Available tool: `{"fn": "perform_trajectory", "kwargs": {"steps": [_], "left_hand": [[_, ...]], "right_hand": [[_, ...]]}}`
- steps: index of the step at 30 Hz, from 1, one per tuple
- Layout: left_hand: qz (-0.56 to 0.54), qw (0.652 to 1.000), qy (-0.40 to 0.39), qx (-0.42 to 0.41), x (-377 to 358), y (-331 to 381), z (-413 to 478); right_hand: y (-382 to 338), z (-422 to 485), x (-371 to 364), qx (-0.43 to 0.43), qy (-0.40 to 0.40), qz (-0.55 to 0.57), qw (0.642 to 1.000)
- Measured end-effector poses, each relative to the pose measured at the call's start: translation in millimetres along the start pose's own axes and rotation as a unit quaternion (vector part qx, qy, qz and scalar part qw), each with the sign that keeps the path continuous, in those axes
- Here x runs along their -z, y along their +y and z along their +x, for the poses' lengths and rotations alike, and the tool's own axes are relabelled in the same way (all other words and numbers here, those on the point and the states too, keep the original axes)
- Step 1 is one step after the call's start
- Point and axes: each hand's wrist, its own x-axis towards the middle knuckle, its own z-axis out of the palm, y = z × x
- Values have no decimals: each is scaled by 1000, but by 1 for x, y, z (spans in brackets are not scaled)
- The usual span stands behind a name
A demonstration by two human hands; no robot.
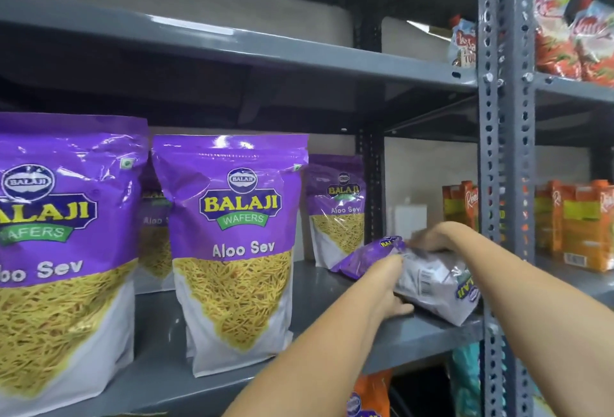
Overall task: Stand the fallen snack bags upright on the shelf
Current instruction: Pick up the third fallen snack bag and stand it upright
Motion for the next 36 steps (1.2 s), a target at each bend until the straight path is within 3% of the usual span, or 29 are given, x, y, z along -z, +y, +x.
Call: {"fn": "perform_trajectory", "kwargs": {"steps": [6, 9, 13, 18, 24, 26, 32, 36], "left_hand": [[16, 995, 60, -75, -15, -5, 20], [20, 986, 101, -132, -9, -2, 27], [105, 940, 195, -258, 9, 14, 27], [261, 842, 274, -385, 36, 16, 14], [438, 749, 292, -404, 49, -5, 5], [470, 731, 285, -404, 49, -10, 6], [461, 731, 287, -413, 51, -16, 9], [447, 725, 310, -422, 52, -21, 5]], "right_hand": [[11, 11, 0, -27, 42, 109, 993], [18, 11, 0, -29, 79, 228, 970], [15, 14, -5, 43, 127, 414, 901], [-2, 19, -35, 158, 103, 570, 800], [-7, 27, -77, 189, 114, 660, 718], [-8, 17, -83, 180, 144, 668, 708], [-6, 12, -84, 201, 141, 685, 686], [-1, 4, -75, 206, 98, 741, 631]]}}
